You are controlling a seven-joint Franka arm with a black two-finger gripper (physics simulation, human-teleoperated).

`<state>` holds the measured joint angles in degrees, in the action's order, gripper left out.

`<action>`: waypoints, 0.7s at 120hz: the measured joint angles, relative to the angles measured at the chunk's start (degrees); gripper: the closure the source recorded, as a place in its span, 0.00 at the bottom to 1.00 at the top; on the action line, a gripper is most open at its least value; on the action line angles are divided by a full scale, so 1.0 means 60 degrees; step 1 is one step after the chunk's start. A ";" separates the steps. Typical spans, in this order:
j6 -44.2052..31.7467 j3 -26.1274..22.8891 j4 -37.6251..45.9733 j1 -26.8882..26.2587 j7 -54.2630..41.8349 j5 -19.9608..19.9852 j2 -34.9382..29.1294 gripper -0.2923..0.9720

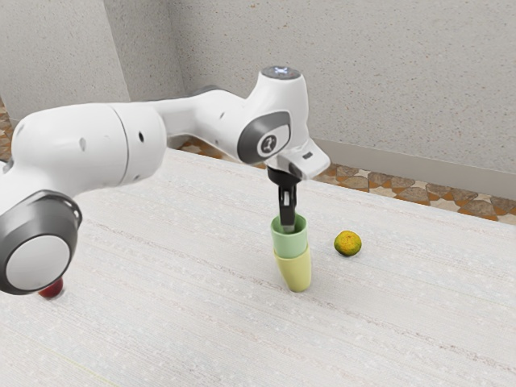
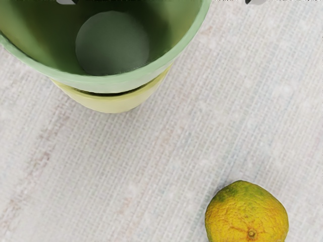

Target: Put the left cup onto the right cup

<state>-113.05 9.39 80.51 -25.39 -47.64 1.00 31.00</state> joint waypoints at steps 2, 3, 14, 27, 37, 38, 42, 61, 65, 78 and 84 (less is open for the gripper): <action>0.0022 0.0004 0.0001 -0.0005 -0.0004 -0.0004 -0.0037 0.42; 0.0033 0.0008 0.0002 -0.0007 -0.0006 -0.0006 -0.0059 0.41; 0.0170 0.0038 0.0017 0.0016 -0.0025 -0.0124 -0.0277 0.35; 0.0441 0.0055 0.0084 0.0047 -0.0035 -0.0342 -0.0729 0.30; 0.0744 0.0070 0.0246 0.0058 -0.0029 -0.0490 -0.1236 0.28; 0.0780 0.0070 0.0260 0.0060 -0.0028 -0.0501 -0.1292 0.28; 0.0935 0.0072 0.0323 0.0084 -0.0025 -0.0536 -0.1537 0.27; 0.1916 0.0175 0.0895 0.0440 -0.0003 -0.0898 -0.3151 0.25; 0.2148 0.0182 0.0945 0.0602 0.0002 -0.1000 -0.3423 0.25; 0.2726 -0.0312 0.1004 0.1745 -0.0002 -0.1187 -0.3830 0.24; 0.2899 -0.0518 0.1099 0.2111 -0.0005 -0.1223 -0.4037 0.24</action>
<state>-95.66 6.28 87.10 -12.73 -47.67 -6.34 6.77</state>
